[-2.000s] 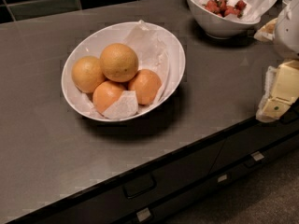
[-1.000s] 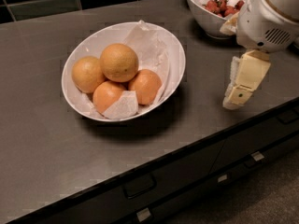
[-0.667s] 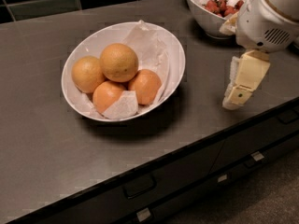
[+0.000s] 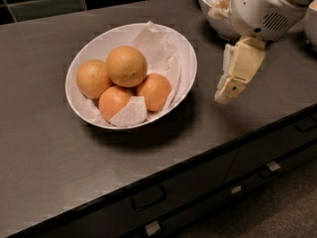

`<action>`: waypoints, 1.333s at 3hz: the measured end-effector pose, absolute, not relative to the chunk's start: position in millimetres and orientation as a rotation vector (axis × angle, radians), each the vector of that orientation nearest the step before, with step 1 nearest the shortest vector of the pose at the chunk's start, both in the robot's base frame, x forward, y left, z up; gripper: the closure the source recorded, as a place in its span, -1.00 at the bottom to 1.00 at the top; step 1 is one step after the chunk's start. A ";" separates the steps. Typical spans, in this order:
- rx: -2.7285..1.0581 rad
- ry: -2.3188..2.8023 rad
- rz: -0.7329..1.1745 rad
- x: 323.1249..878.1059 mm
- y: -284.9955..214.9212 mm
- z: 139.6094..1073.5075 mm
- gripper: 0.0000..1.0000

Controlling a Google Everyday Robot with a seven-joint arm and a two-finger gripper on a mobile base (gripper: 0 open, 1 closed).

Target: Pick orange from white bowl

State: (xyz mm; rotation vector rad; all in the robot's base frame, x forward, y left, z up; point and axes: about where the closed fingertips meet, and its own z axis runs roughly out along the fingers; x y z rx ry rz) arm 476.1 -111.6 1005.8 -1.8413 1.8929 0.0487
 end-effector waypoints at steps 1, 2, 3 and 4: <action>-1.875 1.788 0.107 484.9 -73.9 1013.9 -1.00; -1.830 1.761 0.211 495.0 -43.7 1002.7 -1.00; -1.855 1.680 0.404 502.0 -9.2 984.7 -1.00; -1.876 1.672 0.403 506.1 3.0 986.3 -1.00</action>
Offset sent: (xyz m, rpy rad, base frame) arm 0.0362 0.1025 -0.0211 0.2623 0.0399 0.0856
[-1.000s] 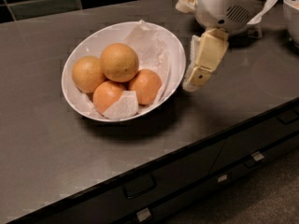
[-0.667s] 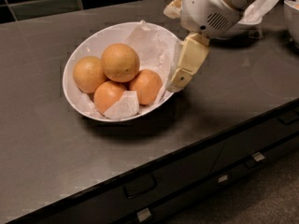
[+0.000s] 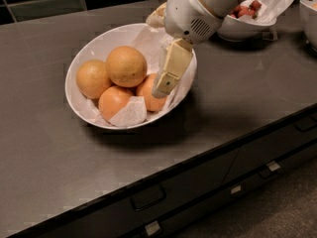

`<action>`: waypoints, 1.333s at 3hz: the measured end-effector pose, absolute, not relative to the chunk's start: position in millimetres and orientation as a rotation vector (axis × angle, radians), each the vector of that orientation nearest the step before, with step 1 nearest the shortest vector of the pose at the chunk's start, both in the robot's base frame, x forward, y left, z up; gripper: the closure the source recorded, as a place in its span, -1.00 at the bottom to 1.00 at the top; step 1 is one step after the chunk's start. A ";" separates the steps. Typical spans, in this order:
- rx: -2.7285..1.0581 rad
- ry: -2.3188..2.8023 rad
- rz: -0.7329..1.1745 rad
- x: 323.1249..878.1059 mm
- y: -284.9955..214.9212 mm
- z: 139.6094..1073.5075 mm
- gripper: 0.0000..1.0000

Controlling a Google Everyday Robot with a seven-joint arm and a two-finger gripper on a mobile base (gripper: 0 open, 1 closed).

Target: Pick orange from white bowl

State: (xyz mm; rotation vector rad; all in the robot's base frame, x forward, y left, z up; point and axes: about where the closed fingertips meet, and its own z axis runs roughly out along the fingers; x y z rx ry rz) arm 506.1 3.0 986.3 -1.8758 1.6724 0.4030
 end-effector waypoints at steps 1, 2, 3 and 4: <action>-1.888 1.686 0.389 510.9 16.0 982.4 -1.00; -1.883 1.723 0.350 515.4 21.7 976.3 -1.00; -1.859 1.766 0.295 520.4 21.9 971.1 -1.00; -1.824 1.792 0.247 525.3 21.8 971.1 -1.00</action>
Offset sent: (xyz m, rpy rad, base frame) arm 0.0170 0.0224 -0.0194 -0.0860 -0.0004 -0.0718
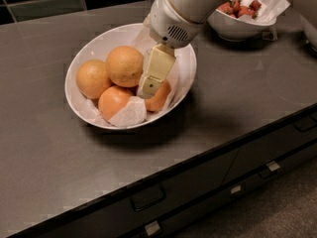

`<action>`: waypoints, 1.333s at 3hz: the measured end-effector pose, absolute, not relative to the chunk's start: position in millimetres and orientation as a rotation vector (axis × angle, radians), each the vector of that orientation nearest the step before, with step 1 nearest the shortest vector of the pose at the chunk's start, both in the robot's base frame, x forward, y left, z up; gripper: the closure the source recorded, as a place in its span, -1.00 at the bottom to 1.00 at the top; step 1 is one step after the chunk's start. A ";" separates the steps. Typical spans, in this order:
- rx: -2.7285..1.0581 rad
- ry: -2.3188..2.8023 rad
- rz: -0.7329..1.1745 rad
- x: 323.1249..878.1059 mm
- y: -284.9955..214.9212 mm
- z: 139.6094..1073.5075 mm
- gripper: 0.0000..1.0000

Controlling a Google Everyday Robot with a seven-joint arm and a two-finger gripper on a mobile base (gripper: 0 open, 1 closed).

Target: Pick orange from white bowl

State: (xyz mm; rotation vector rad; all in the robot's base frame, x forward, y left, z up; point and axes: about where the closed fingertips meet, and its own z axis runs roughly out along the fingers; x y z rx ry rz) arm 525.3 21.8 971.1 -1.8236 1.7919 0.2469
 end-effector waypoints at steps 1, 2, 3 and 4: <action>-1.816 1.789 0.218 529.5 26.6 974.8 -1.00; -1.819 1.781 0.212 532.6 32.9 976.3 -0.70; -1.842 1.770 0.234 535.1 43.5 970.2 -0.64; -1.859 1.770 0.256 536.4 50.7 962.0 -0.58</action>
Offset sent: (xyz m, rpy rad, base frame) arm 0.0147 0.0175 0.0018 -0.0085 -0.0261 -0.0042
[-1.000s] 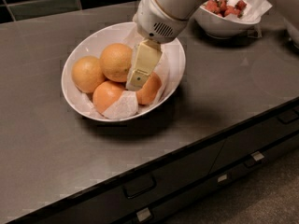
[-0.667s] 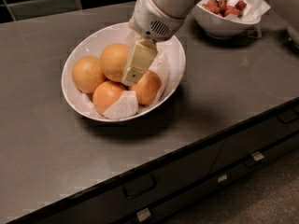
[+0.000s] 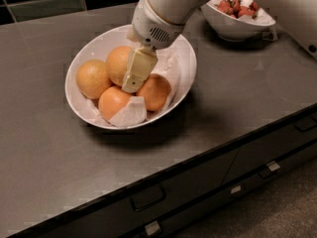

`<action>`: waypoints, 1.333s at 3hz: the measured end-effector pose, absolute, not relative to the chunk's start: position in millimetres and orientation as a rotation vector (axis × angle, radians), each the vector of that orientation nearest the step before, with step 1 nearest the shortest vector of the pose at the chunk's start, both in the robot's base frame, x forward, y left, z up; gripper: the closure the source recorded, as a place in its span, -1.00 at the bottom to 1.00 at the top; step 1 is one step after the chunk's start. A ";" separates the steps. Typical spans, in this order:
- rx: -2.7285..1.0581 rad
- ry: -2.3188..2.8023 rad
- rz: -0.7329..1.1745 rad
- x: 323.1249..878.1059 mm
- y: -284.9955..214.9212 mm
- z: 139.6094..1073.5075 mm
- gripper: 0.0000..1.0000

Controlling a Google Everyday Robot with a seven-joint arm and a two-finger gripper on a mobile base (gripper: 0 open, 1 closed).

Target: Pick orange from white bowl

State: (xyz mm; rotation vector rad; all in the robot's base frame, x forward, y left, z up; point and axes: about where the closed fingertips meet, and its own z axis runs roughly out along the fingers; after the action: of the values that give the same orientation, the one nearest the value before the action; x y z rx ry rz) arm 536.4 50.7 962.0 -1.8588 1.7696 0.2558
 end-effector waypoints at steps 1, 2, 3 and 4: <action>-1.869 1.769 0.264 537.2 55.3 957.9 -0.58; -1.874 1.788 0.245 538.5 59.2 952.8 -0.52; -1.867 1.812 0.216 539.4 60.5 948.7 -0.48; -1.859 1.828 0.198 540.5 61.4 945.5 -0.44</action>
Offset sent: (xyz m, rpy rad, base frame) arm 0.0053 0.0103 -0.0146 -0.0460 0.0100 -0.0218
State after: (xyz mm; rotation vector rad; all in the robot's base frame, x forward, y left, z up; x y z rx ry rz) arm 540.5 61.4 945.5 -1.8585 1.8282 0.1977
